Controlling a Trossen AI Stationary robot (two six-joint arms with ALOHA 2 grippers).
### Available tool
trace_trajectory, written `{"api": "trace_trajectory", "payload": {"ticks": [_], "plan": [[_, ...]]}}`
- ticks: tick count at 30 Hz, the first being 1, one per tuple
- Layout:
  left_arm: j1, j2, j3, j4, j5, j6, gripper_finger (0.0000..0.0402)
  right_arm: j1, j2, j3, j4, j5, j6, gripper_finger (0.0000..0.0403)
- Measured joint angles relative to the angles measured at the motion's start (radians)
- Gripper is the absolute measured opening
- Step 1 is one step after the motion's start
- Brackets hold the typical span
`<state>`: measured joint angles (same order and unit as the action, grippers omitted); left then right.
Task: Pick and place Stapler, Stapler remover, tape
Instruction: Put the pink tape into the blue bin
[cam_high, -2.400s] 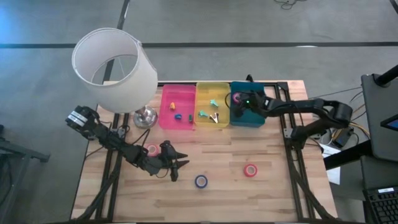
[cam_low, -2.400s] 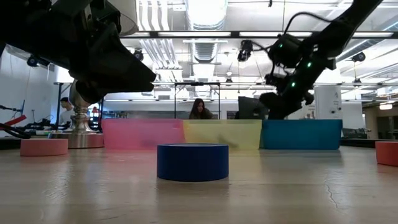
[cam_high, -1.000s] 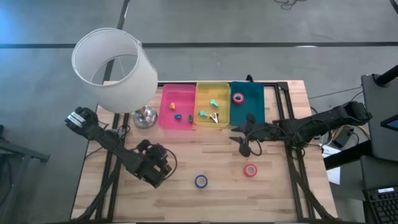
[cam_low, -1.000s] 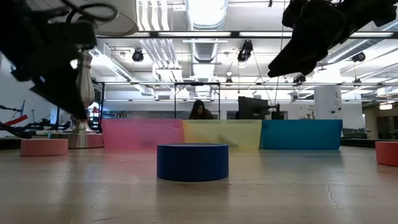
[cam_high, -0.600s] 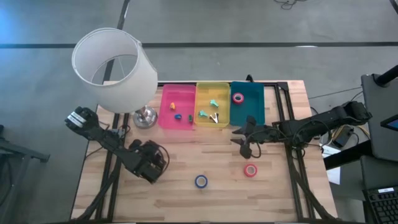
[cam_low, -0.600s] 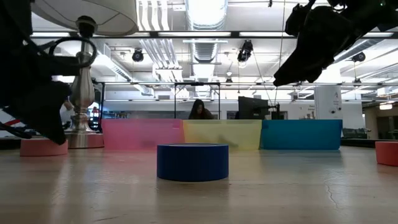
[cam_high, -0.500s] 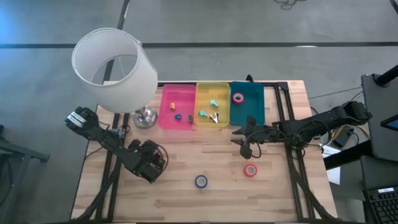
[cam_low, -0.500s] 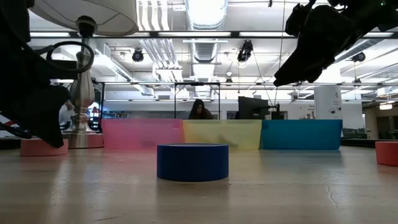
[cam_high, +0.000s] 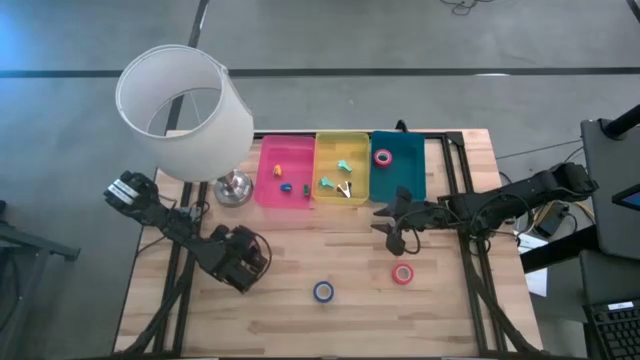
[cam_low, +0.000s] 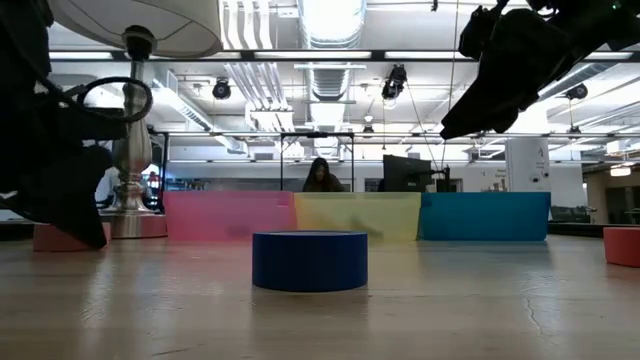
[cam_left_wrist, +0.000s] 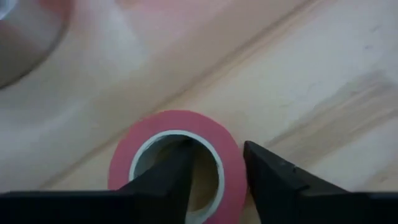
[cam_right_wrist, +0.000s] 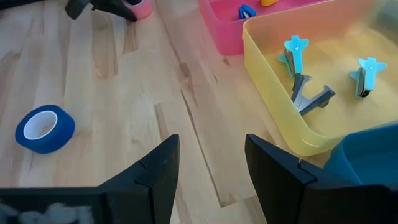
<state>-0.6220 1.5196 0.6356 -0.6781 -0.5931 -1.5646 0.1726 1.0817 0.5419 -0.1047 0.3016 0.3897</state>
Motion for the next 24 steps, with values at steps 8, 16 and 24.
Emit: {"api": "trace_trajectory", "payload": {"ticks": [8,16,24], "plan": [[0.0,0.001,0.076,0.154,-0.134,0.156,0.0046,0.0,0.0,0.0,0.006,0.001,-0.005,0.018],[0.004,0.001,0.133,0.697,-0.119,0.779,0.0068,0.0,0.0,0.0,0.048,-0.048,-0.076,0.018],[0.018,0.001,0.134,1.093,0.162,1.19,0.0061,0.029,0.0,-0.032,0.332,-0.235,-0.222,0.018]]}}
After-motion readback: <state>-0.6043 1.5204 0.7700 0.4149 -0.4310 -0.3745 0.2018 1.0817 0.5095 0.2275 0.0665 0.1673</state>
